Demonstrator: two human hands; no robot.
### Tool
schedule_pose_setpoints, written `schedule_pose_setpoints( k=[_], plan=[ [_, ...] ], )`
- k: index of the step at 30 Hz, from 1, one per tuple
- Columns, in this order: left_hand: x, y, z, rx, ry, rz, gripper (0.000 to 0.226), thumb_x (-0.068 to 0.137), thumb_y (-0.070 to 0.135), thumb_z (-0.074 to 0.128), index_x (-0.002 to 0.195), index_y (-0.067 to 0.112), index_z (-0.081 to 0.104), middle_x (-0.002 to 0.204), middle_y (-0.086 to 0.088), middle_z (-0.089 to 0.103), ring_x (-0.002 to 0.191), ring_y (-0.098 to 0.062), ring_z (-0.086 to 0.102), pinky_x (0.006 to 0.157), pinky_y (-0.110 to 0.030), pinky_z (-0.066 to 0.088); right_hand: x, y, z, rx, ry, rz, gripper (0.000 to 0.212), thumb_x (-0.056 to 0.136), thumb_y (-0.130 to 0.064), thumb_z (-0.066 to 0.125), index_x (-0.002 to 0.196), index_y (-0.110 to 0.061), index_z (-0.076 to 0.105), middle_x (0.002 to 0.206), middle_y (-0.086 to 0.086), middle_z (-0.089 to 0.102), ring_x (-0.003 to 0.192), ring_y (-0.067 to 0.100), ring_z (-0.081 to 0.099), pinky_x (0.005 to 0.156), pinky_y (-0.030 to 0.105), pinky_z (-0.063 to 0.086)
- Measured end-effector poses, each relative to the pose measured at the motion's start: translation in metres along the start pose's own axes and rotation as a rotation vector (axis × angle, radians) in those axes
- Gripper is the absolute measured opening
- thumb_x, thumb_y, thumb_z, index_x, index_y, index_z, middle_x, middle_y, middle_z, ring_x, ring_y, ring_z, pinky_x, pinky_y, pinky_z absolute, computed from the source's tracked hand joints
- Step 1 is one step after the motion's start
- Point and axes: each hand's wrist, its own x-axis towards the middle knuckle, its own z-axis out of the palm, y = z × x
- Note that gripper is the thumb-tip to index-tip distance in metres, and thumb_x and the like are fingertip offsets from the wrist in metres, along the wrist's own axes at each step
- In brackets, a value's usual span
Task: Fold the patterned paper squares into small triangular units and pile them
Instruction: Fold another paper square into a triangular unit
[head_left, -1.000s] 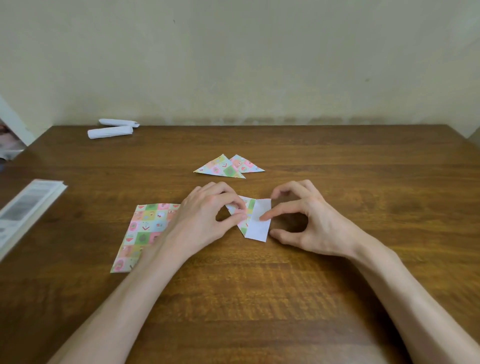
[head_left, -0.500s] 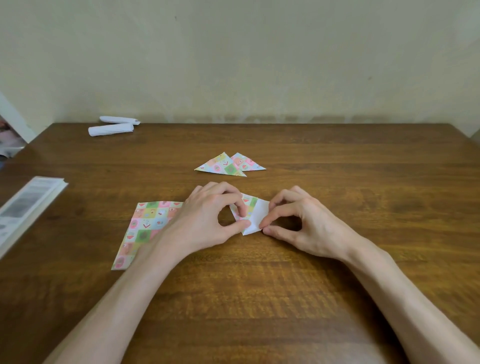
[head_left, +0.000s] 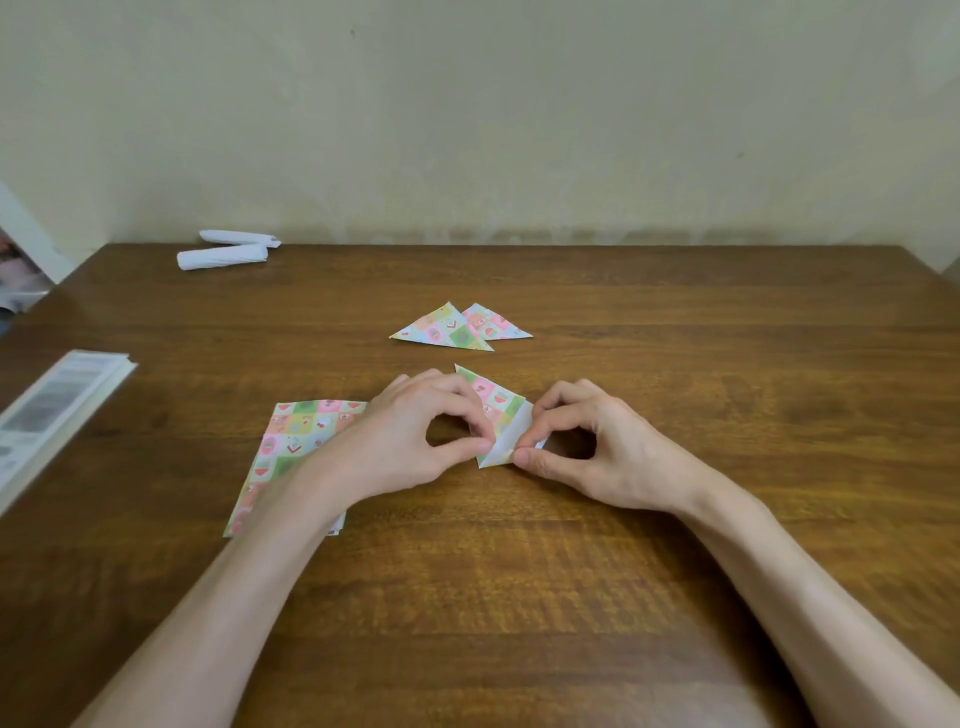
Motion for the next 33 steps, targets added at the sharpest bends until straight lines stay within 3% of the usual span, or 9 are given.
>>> schedule_pose_setpoints(
  k=[6,10,15,33],
  plan=[
    [-0.001,-0.001,-0.003,-0.036,-0.033,-0.005,0.011,0.087,0.043,0.079,0.097,0.044,0.076,0.114,0.024,0.062,0.122,-0.003,0.051,0.109,-0.030,0.034,0.003,-0.005,0.005,-0.004,0.029,0.070,0.007,0.089,-0.046,0.077,0.083,-0.041,0.075,0.096,-0.017,0.062,0.105,0.005,0.053,0.091,0.019,0.038],
    [-0.001,-0.001,-0.003,-0.062,-0.024,-0.002,0.007,0.088,0.042,0.078,0.096,0.043,0.077,0.112,0.024,0.063,0.120,-0.003,0.052,0.109,-0.036,0.038,0.006,-0.009,0.012,-0.031,0.088,0.108,0.011,0.089,-0.044,0.074,0.080,-0.037,0.073,0.090,-0.015,0.062,0.098,0.005,0.052,0.085,0.020,0.039],
    [0.000,0.000,-0.001,-0.072,-0.006,-0.005,0.009,0.087,0.046,0.078,0.094,0.041,0.077,0.110,0.025,0.064,0.119,-0.004,0.053,0.108,-0.040,0.041,0.009,-0.011,0.016,-0.058,0.120,0.117,0.017,0.083,-0.053,0.065,0.076,-0.038,0.068,0.087,-0.014,0.061,0.092,0.005,0.052,0.085,0.023,0.040],
    [0.001,0.000,-0.001,-0.081,-0.019,-0.017,0.016,0.081,0.051,0.082,0.093,0.044,0.076,0.111,0.024,0.063,0.119,-0.004,0.053,0.107,-0.039,0.042,0.009,-0.014,0.021,-0.117,0.162,0.151,0.015,0.089,-0.047,0.072,0.080,-0.035,0.068,0.089,-0.012,0.059,0.093,0.006,0.050,0.093,0.033,0.043]
  ],
)
